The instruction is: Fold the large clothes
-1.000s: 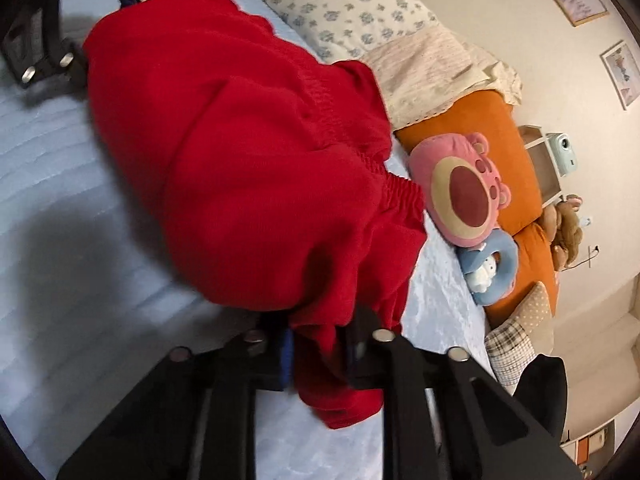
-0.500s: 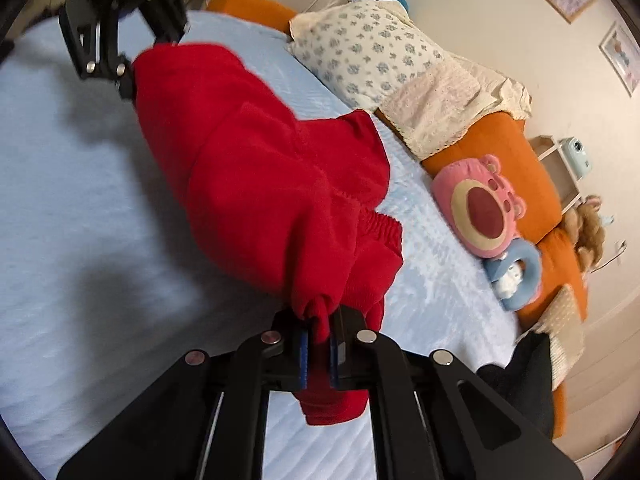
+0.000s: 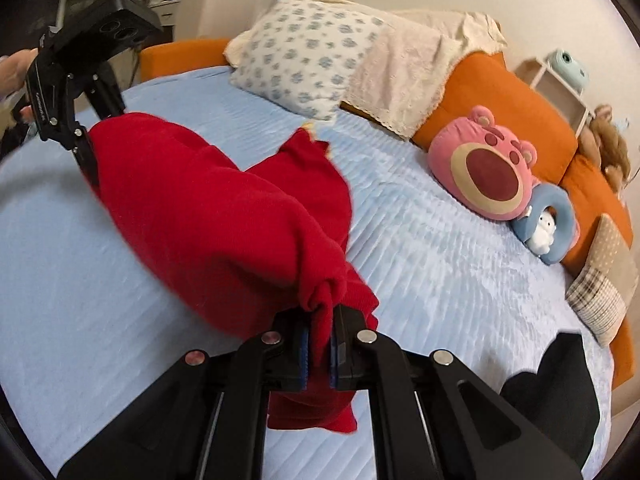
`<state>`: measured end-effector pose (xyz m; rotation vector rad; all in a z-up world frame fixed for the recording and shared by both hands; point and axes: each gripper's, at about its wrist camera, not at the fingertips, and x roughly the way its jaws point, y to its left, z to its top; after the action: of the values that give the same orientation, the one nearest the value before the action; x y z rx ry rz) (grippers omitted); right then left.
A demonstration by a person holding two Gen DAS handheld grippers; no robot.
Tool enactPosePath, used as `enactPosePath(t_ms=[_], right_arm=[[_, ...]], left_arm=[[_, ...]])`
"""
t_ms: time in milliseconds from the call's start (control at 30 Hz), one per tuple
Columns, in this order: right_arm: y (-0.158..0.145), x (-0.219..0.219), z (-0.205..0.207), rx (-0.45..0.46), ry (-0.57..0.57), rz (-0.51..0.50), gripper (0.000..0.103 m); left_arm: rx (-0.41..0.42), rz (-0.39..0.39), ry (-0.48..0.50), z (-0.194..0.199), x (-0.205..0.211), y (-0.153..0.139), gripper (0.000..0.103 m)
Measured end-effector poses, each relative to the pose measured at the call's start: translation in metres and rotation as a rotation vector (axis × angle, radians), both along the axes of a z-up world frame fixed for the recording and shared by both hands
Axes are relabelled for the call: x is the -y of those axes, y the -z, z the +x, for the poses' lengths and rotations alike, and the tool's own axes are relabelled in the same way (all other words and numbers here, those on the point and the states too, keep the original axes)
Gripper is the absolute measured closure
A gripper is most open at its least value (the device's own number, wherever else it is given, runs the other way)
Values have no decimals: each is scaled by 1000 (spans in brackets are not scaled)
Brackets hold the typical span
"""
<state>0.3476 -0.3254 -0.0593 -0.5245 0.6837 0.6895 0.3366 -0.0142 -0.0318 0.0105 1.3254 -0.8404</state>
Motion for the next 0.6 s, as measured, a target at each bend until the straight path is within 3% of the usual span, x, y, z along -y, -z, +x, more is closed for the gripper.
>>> enactPosePath(t_ms=[167, 300, 400, 500, 533, 567, 600], right_arm=[[-1, -16, 85, -120, 90, 2, 96], [12, -29, 135, -136, 145, -36, 96], [22, -42, 164, -123, 172, -62, 95], [32, -51, 194, -139, 230, -27, 92], [35, -52, 202, -146, 267, -16, 77], [37, -52, 209, -133, 315, -6, 43], [36, -51, 211, -103, 348, 15, 29]], left_arm=[[54, -5, -157, 70, -16, -7, 55], [101, -5, -260, 112, -24, 3, 50], [89, -12, -347, 138, -33, 18, 50], [86, 6, -424, 164, -48, 34, 46], [93, 15, -454, 168, -52, 40, 40], [103, 24, -497, 175, -55, 48, 37], [109, 20, -531, 181, -58, 56, 37]])
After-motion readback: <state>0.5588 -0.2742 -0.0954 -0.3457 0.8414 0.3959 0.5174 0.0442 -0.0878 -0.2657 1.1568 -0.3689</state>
